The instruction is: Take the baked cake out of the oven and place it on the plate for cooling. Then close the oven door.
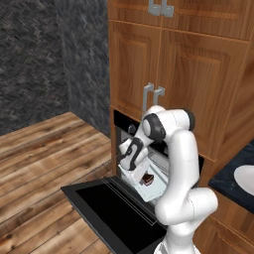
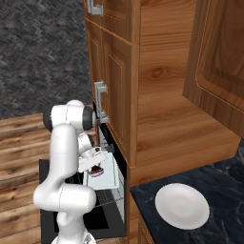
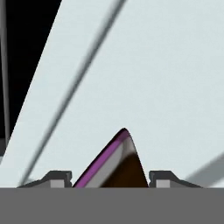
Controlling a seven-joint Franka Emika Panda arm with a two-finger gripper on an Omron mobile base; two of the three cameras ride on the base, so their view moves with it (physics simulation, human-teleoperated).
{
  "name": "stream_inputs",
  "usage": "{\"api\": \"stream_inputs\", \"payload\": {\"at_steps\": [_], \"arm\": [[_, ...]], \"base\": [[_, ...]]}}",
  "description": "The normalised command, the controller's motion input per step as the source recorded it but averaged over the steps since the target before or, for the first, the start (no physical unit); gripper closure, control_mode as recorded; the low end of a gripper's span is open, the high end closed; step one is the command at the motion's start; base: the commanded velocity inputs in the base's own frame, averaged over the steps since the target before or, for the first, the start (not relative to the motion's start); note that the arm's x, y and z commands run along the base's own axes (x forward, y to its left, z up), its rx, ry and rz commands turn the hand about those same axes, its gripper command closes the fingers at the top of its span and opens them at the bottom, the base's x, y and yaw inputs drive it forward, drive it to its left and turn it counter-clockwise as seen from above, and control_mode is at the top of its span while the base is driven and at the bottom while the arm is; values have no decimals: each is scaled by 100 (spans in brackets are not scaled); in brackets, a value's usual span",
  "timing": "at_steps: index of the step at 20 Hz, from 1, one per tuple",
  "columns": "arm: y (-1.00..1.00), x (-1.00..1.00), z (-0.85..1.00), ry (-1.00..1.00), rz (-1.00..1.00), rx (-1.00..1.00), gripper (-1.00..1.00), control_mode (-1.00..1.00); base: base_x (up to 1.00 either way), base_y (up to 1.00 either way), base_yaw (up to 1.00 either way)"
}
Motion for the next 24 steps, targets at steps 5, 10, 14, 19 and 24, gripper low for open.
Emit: {"api": "stream_inputs", "payload": {"at_steps": [5,10,14,19,24], "arm": [[0,-50,94,-6,0,11,100,-100],[11,-57,98,-3,3,8,100,-100],[23,-69,92,-3,4,3,100,-100],[20,-74,95,-3,3,1,100,-100],[3,-54,100,-1,1,0,100,-100]], "base": [[0,0,0],[0,0,0],[0,0,0],[0,0,0],[0,0,0]]}}
